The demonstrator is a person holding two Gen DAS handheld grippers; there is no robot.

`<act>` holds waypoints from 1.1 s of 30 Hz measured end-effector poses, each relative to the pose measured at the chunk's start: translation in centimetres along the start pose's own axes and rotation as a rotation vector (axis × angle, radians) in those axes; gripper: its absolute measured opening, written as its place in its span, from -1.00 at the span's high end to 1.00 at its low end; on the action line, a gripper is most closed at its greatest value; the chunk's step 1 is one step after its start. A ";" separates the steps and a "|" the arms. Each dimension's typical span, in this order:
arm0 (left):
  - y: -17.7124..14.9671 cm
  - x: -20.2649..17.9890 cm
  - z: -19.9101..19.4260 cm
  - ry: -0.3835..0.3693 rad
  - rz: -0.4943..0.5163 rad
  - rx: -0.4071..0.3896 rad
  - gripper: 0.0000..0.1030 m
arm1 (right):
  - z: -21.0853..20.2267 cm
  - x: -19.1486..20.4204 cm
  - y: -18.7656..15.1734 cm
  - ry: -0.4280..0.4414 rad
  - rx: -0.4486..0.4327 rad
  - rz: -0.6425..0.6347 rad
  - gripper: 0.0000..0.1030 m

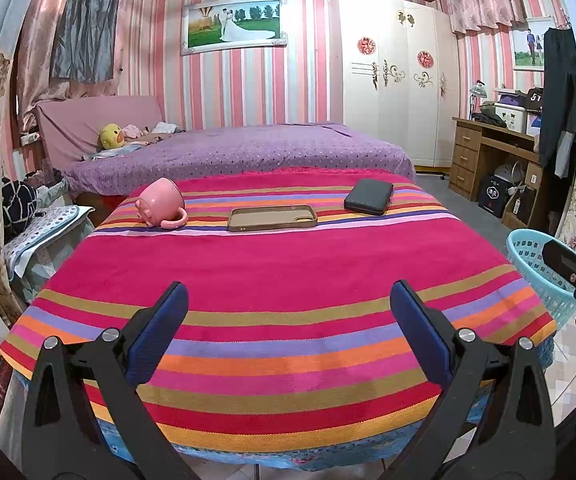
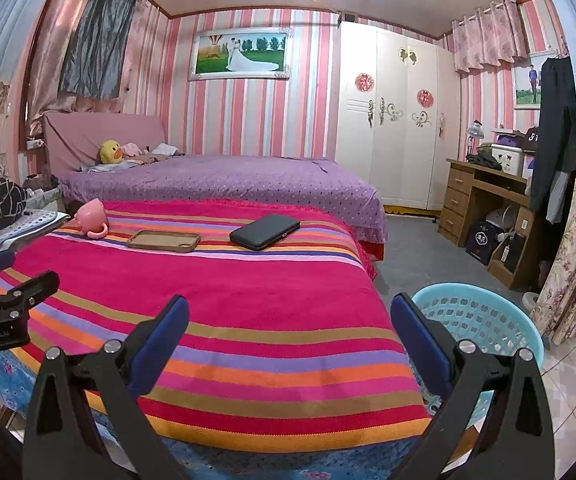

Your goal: Collect trash

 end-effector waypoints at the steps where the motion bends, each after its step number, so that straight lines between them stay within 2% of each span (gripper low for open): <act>1: 0.0 0.0 0.0 -0.003 -0.004 0.002 -0.89 | 0.0 0.0 0.0 0.000 0.002 0.000 -0.91; 8: -0.2 -0.4 0.1 -0.003 -0.002 0.004 -0.89 | -0.5 0.1 0.1 -0.006 -0.016 -0.010 -0.91; 33: -0.1 0.1 0.0 -0.006 -0.013 0.003 -0.89 | 0.1 0.7 -0.3 0.024 0.017 -0.015 -0.91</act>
Point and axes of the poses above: each gripper's, at about its wrist camera, not at the fingertips, and z roughly the way its jaws point, x to its left, y to its top, the point moved 2 cm from there along z, roughly the way its jaws point, and after that the axes turned 9 degrees about -x, right-handed, at the moved point
